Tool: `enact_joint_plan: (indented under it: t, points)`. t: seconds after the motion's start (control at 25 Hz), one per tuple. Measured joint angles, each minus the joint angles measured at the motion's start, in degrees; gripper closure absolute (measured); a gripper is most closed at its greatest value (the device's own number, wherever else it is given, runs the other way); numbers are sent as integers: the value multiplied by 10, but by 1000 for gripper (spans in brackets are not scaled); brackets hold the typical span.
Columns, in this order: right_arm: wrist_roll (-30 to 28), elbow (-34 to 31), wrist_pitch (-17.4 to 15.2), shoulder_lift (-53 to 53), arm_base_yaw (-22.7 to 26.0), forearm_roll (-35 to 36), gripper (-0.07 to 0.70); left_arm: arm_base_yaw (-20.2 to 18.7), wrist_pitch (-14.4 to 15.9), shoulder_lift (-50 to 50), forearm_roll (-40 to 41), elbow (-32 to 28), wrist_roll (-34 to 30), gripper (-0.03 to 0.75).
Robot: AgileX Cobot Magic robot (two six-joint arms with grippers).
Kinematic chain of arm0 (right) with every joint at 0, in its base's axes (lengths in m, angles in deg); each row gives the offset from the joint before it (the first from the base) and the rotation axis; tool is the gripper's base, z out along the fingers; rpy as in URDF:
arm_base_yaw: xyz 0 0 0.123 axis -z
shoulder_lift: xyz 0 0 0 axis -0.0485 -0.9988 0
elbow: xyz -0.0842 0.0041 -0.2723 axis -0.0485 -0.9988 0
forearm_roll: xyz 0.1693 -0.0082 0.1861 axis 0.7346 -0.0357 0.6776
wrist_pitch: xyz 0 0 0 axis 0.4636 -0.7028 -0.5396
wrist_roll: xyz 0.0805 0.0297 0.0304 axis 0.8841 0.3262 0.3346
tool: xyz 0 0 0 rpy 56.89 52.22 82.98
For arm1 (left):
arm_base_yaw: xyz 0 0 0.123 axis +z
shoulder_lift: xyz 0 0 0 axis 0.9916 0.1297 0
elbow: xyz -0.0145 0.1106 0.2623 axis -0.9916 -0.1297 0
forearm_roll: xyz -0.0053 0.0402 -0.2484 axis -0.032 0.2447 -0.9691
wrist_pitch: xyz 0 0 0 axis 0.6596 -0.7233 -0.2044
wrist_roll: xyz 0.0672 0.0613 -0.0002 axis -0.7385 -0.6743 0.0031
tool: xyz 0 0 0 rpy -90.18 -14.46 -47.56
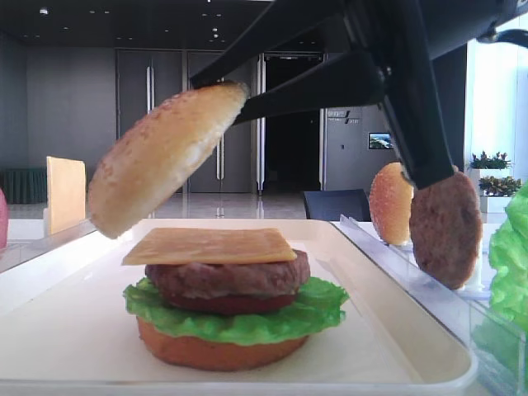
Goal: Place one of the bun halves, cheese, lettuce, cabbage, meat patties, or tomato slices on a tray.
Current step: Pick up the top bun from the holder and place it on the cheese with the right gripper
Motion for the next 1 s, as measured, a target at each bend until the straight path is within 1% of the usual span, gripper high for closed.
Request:
enact_joint_plan:
  t: [0.2, 0.36, 0.6, 1.0]
  points:
    - [-8, 18, -24, -31, 0, 0, 510, 0, 0, 0, 0, 0, 0, 716]
    - [-12, 22, -41, -36, 4, 0, 510, 0, 0, 0, 0, 0, 0, 716]
    - [-14, 22, -67, -36, 41, -4, 510, 0, 0, 0, 0, 0, 0, 716]
    - [-24, 22, -66, -52, 48, -17, 510, 0, 0, 0, 0, 0, 0, 716]
